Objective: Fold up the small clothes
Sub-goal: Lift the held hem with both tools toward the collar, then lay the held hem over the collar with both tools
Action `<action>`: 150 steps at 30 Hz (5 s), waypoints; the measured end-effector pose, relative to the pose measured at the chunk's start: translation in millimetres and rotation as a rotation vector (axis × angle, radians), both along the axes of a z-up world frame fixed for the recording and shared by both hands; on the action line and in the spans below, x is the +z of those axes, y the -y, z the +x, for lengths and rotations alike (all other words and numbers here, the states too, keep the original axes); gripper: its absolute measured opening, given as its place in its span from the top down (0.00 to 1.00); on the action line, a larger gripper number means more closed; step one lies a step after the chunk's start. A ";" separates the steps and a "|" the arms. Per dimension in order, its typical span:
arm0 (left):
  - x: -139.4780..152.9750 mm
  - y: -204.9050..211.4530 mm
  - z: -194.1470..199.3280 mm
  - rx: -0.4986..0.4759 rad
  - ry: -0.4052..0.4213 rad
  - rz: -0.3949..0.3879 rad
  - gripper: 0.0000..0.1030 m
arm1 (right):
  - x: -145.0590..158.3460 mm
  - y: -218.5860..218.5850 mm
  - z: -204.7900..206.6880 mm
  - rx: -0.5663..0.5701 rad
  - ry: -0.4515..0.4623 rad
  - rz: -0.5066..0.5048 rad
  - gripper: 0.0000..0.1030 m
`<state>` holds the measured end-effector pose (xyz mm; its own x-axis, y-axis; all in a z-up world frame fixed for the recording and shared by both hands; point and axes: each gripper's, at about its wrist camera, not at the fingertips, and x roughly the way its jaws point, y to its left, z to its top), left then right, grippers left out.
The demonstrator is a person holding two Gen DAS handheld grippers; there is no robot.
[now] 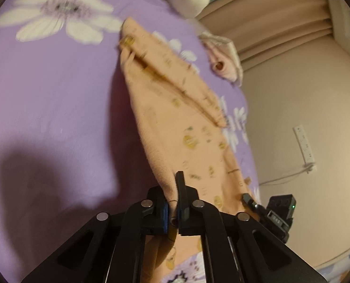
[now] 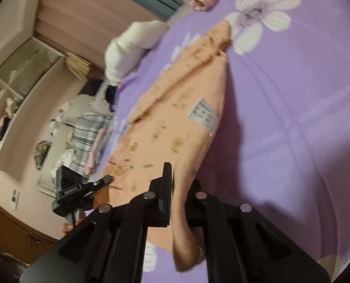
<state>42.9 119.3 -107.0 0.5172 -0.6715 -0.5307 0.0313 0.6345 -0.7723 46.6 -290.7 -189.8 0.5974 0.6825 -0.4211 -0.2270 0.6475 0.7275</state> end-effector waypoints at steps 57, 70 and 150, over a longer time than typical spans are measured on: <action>61.0 -40.3 -64.5 -0.037 0.074 -0.139 1.00 | 96.6 -0.3 -103.8 0.063 0.339 0.030 0.95; 57.2 -52.2 4.9 0.008 -0.003 -0.221 1.00 | 100.8 5.1 -44.4 -0.012 0.239 0.060 0.93; -13.8 -40.1 176.2 0.129 -0.198 -0.336 0.97 | 32.3 8.3 196.7 -0.179 -0.173 0.031 0.92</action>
<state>219.1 159.4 -120.8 0.5178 -0.7610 -0.3909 -0.2023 0.3351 -0.9202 243.3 -299.1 -157.5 0.6309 0.5865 -0.5079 0.0192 0.6426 0.7659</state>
